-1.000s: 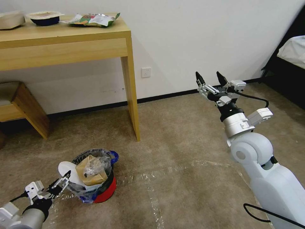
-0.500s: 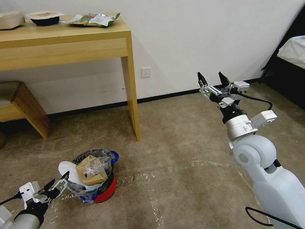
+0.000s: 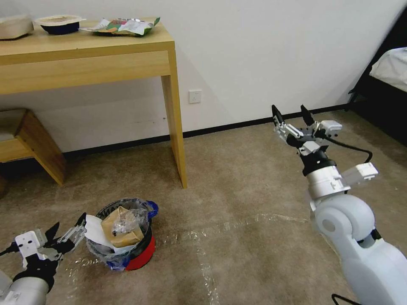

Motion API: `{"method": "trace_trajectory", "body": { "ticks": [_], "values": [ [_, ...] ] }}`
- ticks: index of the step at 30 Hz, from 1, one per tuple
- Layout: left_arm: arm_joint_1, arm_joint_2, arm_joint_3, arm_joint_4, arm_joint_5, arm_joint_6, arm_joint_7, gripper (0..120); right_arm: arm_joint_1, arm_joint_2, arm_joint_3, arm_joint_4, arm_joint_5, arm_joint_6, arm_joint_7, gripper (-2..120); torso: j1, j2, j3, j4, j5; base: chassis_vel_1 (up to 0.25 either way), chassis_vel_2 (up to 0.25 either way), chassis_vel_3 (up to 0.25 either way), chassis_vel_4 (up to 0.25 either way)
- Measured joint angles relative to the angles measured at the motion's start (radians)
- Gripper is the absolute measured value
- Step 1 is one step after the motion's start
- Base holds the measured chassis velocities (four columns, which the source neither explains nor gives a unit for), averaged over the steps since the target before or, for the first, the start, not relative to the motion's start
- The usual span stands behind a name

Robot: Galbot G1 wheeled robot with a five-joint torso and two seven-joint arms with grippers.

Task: Pick up the trash bin and place the garbage on the floor into it.

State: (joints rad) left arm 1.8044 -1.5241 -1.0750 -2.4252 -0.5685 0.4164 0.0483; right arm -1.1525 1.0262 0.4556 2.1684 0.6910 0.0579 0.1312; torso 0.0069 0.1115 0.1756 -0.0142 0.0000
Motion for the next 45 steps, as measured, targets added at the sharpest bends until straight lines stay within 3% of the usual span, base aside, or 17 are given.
{"method": "trace_trajectory", "body": {
  "ticks": [12,15,16,18,24,27,32,35,37,45],
  "values": [
    [-0.015,0.004,0.006,0.007,0.125,-0.167,0.075,100,-0.150,0.115,0.068,0.014,-0.146,0.138,-0.082,100,0.000,0.000,0.000,-0.0001,0.0000,0.000,0.000,0.000,0.000],
    [-0.038,0.010,0.008,0.041,0.215,-0.247,0.104,100,-0.200,0.196,0.106,0.008,-0.244,0.204,-0.086,100,0.000,0.000,0.000,0.0000,0.0000,0.000,0.000,0.000,0.000],
    [-0.038,0.010,0.008,0.041,0.215,-0.247,0.104,100,-0.200,0.196,0.106,0.008,-0.244,0.204,-0.086,100,0.000,0.000,0.000,0.0000,0.0000,0.000,0.000,0.000,0.000],
    [-0.057,0.013,0.009,0.068,0.283,-0.289,0.109,100,-0.249,0.253,0.159,0.000,-0.420,0.214,-0.023,99,0.000,0.000,0.000,0.0001,-0.0001,0.000,0.000,0.000,0.000],
    [-0.076,0.015,0.021,0.101,0.346,-0.339,0.101,100,-0.321,0.301,0.252,0.002,-0.540,0.219,0.069,100,0.000,0.000,0.000,-0.0002,0.0001,0.000,0.000,0.000,0.000],
    [-0.097,0.014,0.049,0.119,0.377,-0.371,0.099,100,-0.355,0.326,0.278,0.019,-0.567,0.231,0.081,100,0.000,0.000,0.000,-0.0001,-0.0002,0.000,0.000,0.000,0.000],
    [-0.139,0.020,0.145,0.149,0.425,-0.415,0.099,100,-0.406,0.358,0.225,0.037,-0.593,0.229,0.107,100,0.000,0.000,0.000,-0.0001,-0.0001,0.000,0.000,0.000,0.000],
    [-0.145,0.021,0.157,0.159,0.436,-0.418,0.097,100,-0.415,0.360,0.216,0.037,-0.598,0.228,0.107,100,0.000,0.000,0.000,-0.0001,0.0000,0.000,0.000,0.000,0.000],
    [-0.160,0.024,0.193,0.187,0.462,-0.429,0.085,100,-0.429,0.361,0.194,0.033,-0.601,0.219,0.112,100,0.000,0.000,0.000,0.0000,0.0000,0.000,0.000,0.000,0.000],
    [-0.191,0.019,0.262,0.233,0.496,-0.453,0.066,100,-0.457,0.372,0.140,0.018,-0.600,0.213,0.096,100,0.000,0.000,0.000,-0.0001,0.0000,0.000,0.000,0.000,0.000]
  ]
}}
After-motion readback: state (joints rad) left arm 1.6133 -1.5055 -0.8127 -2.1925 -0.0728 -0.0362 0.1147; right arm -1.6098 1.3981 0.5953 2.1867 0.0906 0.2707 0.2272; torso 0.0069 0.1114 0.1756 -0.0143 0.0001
